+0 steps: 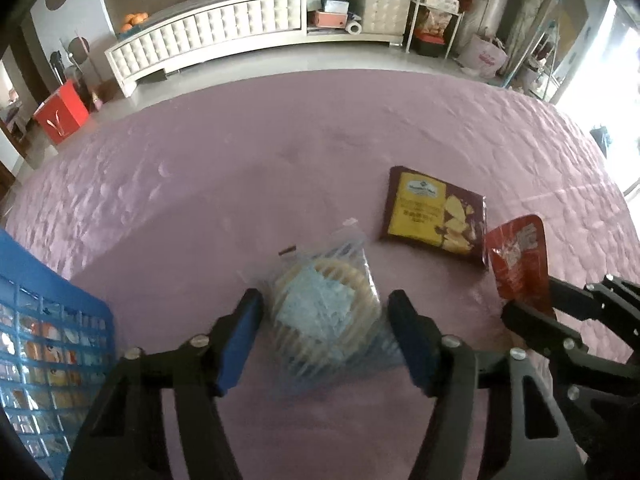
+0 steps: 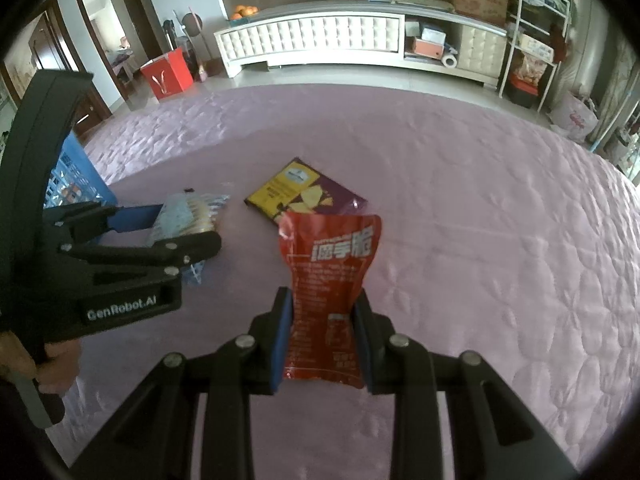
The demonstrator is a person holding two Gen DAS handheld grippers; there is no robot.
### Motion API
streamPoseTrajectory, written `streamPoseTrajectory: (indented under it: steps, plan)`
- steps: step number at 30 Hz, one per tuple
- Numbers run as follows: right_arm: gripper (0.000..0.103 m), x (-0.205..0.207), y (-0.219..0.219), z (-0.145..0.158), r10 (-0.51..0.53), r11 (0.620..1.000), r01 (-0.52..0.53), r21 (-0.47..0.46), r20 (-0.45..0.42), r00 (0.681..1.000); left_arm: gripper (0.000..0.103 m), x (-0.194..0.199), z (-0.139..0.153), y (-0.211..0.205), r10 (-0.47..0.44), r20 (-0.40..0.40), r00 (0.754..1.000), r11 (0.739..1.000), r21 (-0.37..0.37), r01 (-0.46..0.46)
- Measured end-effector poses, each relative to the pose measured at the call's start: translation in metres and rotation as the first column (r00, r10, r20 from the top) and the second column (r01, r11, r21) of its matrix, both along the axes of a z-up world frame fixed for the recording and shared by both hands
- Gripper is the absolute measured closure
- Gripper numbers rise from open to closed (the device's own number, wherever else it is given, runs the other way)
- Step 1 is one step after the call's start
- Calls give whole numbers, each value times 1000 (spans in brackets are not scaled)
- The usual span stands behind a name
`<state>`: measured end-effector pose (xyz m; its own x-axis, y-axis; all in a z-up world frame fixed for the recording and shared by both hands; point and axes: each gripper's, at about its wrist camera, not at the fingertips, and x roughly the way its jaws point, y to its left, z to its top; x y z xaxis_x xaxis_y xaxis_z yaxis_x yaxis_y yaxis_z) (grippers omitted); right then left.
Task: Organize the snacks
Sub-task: 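Grasp the clear bag with round cracker with the left gripper while the right holds the red packet, then carry both held items over the basket and open the left gripper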
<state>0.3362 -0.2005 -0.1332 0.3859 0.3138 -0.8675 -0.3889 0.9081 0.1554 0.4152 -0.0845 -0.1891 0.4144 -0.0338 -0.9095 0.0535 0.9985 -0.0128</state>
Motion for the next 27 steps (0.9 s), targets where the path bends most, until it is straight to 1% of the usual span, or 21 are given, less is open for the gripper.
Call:
streamPoseTrajectory:
  steps: [3,5,8,10,12,17,19,22,24,27]
  plan:
    - [69,-1,3,2,4,1000,-4,-15,16,1000,50,-5,1,-4,-26,8,1000,999,21,26]
    - [69,-3,5,3,11,1000,-11,-28,24,1000,51,-9,3,-6,-31,7,999,999,24,31]
    - [69,-11,6,11,11,1000,-11,-7,24,1000,51,-14,10,-7,-27,22,999,1000,15,27]
    - [69,-19,0,16,-10,1000,10,28,15,1000,51,-22,20,-5,-31,46,998,999,-18,32]
    - [69,-26,-1,22,-20,999,20,35,4,1000,51,-33,31,-4,-39,67,997,999,-30,41]
    - [69,-46,-1,50,-43,998,41,41,29,999,51,-64,64,-8,-87,136,987,995,-37,93]
    - [69,-54,1,64,-47,998,45,39,49,998,51,-75,75,-8,-124,156,980,991,-39,131]
    - [69,-66,4,87,-52,998,49,45,77,996,51,-89,90,-7,-129,178,976,990,-30,136]
    - [69,-75,9,102,-51,998,47,48,97,994,51,-100,103,-2,-134,196,971,989,-39,144]
    - [69,-85,18,118,-48,998,44,44,114,992,51,-121,126,3,-167,249,954,983,-32,181]
